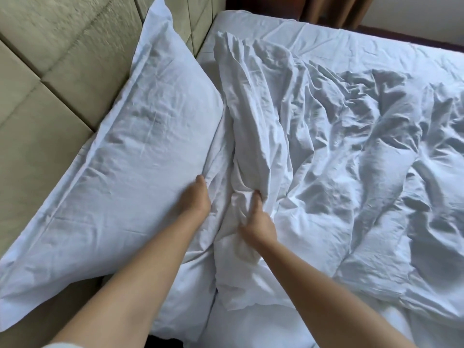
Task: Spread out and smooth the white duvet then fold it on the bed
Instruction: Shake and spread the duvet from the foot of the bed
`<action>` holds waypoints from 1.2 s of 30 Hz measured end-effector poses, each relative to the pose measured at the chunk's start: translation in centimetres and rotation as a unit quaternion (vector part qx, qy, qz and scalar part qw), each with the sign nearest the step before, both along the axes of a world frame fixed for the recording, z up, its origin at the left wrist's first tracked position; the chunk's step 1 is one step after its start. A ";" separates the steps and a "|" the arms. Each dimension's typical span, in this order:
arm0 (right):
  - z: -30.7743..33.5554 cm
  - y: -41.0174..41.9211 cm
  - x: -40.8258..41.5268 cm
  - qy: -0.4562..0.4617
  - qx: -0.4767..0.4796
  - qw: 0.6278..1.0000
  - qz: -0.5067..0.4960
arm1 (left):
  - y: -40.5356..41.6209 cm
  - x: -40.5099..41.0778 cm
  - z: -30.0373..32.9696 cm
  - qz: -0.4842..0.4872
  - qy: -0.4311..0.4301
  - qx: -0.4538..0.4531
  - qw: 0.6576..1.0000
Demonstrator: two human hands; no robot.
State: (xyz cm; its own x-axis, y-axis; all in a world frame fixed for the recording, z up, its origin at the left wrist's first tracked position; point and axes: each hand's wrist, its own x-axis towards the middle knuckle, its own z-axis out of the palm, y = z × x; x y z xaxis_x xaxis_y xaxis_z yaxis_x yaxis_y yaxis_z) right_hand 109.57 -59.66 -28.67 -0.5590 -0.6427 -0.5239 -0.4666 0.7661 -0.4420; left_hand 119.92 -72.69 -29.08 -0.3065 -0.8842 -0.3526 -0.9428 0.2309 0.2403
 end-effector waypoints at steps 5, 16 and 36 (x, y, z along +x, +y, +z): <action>3.2 -1.8 1.8 -0.077 -0.049 0.992 -0.088 | -2.2 2.7 4.5 0.027 -0.060 -0.060 0.996; 17.9 -10.9 8.0 -0.144 -0.276 0.948 0.068 | -7.3 12.8 18.9 0.188 -0.018 -0.206 0.960; 11.4 -15.4 5.8 -0.110 -0.164 0.979 -0.053 | -10.7 9.0 12.2 0.209 0.257 0.186 0.925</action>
